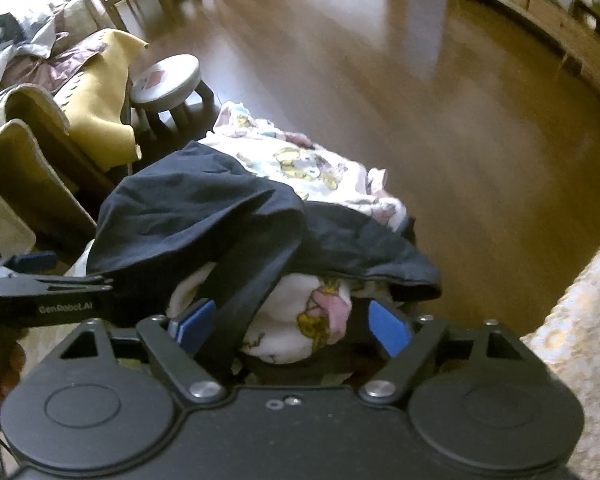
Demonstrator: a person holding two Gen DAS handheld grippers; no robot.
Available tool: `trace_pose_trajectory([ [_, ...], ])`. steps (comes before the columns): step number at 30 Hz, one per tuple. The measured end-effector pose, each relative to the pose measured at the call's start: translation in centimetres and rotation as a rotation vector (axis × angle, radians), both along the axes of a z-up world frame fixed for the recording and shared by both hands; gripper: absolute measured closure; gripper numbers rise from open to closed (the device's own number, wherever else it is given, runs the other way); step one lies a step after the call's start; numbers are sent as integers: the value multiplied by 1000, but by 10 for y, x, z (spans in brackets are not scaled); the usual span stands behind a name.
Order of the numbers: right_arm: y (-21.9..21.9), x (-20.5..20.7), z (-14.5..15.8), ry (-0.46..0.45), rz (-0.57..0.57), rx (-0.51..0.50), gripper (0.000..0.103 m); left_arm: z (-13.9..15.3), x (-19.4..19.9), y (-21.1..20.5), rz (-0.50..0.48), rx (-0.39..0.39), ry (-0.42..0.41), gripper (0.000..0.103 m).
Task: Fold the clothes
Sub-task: 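Close the left gripper on the black garment while the right gripper grasps it too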
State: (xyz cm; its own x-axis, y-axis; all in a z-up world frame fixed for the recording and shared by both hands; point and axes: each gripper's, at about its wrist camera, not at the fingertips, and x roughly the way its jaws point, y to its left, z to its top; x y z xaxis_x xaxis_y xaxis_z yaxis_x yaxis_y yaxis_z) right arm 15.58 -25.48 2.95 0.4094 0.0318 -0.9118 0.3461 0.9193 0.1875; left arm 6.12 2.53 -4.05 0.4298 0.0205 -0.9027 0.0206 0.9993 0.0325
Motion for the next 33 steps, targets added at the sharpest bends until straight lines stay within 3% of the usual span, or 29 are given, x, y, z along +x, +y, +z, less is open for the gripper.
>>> trace_pose_trajectory([
  [9, -21, 27, -24, 30, -27, 45, 0, -17, 46, 12, 20, -1, 32, 0],
  [16, -17, 52, -31, 19, 13, 50, 0, -30, 92, 22, 6, 31, 69, 0],
  [21, -10, 62, -50, 41, 38, 43, 0, -54, 101, 28, 13, -56, 105, 0],
  [28, -13, 65, -66, 56, 29, 87, 0, -41, 112, 38, -40, -235, 91, 0],
  [32, -13, 68, -68, 54, 27, 89, 0, -48, 112, 23, -115, -193, 116, 1],
  [33, -13, 68, -68, 53, 29, 91, 0, -50, 110, 20, -121, -180, 117, 10],
])
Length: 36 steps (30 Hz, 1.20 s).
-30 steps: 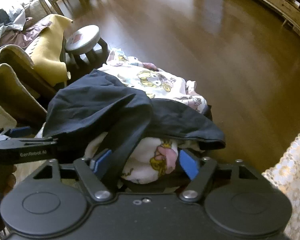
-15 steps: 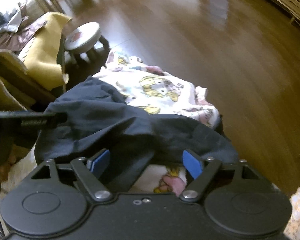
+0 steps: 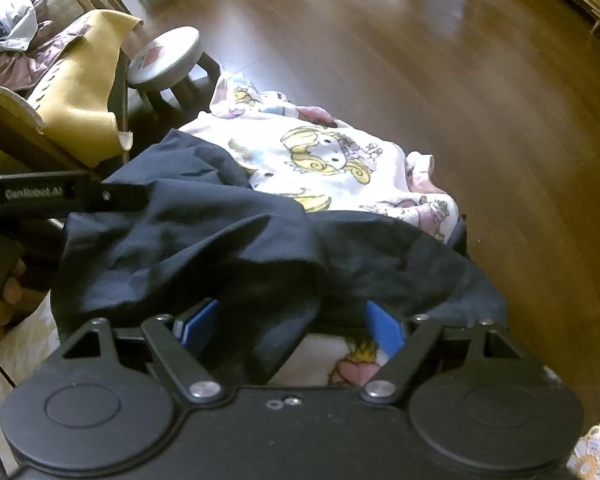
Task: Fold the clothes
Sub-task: 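Close the left gripper on the black garment while the right gripper grasps it too, then carry the black garment with both grippers and lay it on the lace table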
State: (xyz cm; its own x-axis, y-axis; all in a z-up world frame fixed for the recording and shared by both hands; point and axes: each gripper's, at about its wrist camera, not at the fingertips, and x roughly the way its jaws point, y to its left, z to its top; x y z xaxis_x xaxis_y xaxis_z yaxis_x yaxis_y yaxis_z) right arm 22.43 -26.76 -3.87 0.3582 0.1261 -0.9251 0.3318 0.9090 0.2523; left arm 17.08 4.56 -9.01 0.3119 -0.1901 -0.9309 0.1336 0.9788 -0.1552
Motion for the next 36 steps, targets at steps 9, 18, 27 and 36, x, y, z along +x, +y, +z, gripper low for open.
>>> trace_pose_trajectory([
  [9, 4, 0, -12, 27, 24, -1, 0, 6, -12, -2, -13, -11, -18, 86],
  [18, 25, -19, 23, -60, 60, -97, 0, 39, -33, -18, -90, -22, -96, 98],
  [27, 1, -63, 65, -82, -35, -114, 0, 80, -71, -52, -287, 18, -121, 99],
  [36, -18, -114, 108, -56, -103, -95, 0, 97, -111, -87, -420, 38, -53, 100],
])
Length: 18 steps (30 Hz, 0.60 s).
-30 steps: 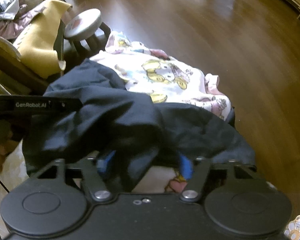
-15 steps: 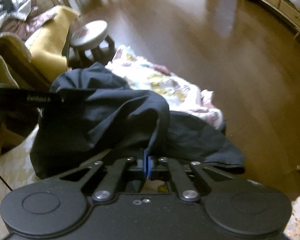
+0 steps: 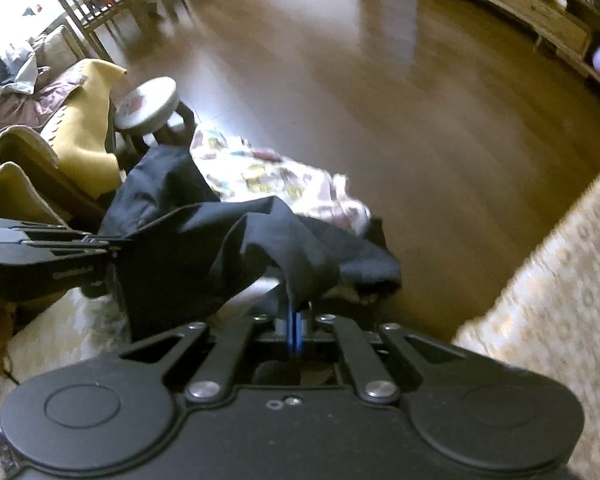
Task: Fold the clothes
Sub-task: 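Carry the black garment with both grippers and lay it on the lace table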
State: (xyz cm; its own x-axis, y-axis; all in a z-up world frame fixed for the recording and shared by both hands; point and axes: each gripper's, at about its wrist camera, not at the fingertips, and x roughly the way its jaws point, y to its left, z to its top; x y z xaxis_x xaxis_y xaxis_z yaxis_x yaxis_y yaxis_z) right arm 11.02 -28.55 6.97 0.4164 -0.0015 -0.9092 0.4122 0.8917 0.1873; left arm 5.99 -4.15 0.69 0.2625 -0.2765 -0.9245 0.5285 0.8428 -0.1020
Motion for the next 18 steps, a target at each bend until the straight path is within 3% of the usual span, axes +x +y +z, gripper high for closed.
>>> trace_pose_trajectory([
  [3, -1, -16, 11, 11, 1, -28, 0, 7, -13, -6, -25, 18, -8, 100],
  [11, -12, -46, 50, -61, -24, -65, 0, 44, -34, -23, -84, 17, -45, 100],
  [18, -37, -85, 89, -91, -67, -140, 0, 96, -65, -68, -196, 11, -132, 100],
])
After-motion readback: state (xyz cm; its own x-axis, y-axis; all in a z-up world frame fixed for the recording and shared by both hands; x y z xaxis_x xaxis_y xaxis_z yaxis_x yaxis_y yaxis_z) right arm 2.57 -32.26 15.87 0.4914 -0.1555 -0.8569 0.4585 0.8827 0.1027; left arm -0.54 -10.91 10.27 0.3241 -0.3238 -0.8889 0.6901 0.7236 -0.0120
